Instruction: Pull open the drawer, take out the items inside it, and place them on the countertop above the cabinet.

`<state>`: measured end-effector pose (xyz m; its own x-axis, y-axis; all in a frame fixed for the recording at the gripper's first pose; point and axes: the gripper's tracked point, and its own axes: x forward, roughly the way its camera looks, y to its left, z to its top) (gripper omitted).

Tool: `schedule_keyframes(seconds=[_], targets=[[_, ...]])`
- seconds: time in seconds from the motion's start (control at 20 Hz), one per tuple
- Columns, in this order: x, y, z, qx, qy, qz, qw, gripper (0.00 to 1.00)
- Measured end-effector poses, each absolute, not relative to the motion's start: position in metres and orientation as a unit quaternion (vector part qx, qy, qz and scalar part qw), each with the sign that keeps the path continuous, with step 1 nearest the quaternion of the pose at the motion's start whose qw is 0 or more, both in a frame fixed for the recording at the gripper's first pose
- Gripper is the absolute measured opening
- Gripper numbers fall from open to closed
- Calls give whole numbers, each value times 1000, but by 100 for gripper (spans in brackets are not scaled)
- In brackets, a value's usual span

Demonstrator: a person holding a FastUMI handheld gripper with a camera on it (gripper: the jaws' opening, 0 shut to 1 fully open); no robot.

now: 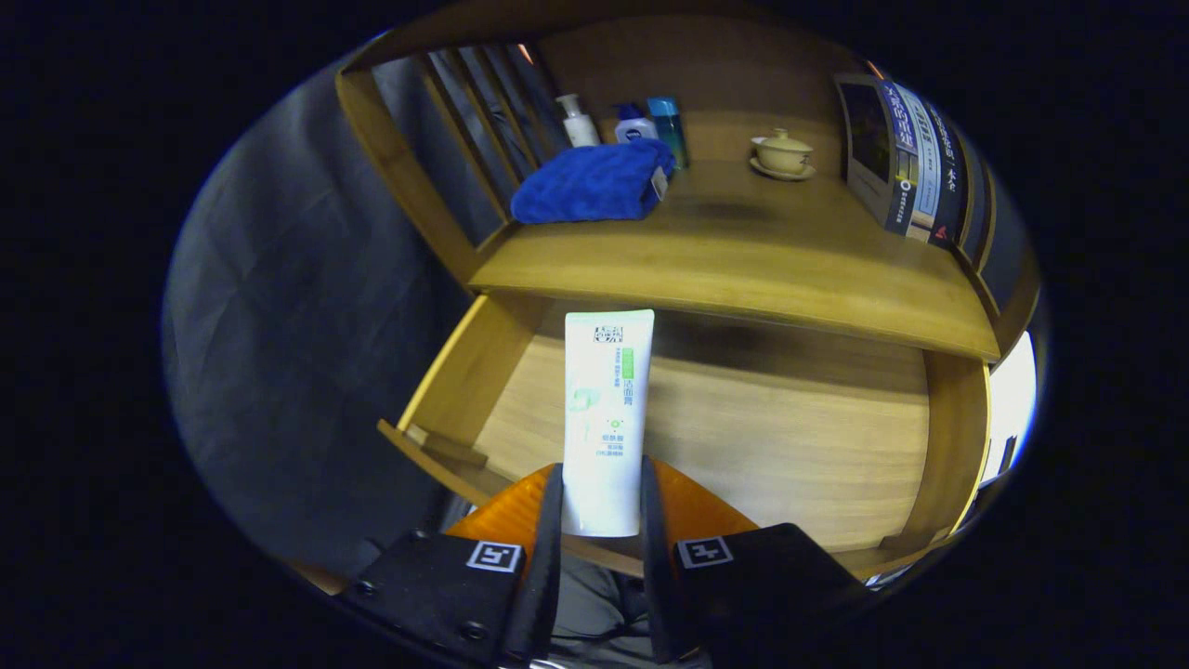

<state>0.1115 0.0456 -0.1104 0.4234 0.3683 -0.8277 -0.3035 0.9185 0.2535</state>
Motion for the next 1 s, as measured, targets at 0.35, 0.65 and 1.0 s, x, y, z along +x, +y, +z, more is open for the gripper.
schedule_keyframes(seconds=[0.35, 0.65, 1.0], targets=[[176, 25, -42, 74, 421, 168, 889, 47], [271, -17, -52, 78, 392, 66, 914, 47], [308, -17, -102, 41, 415, 28, 908, 47]])
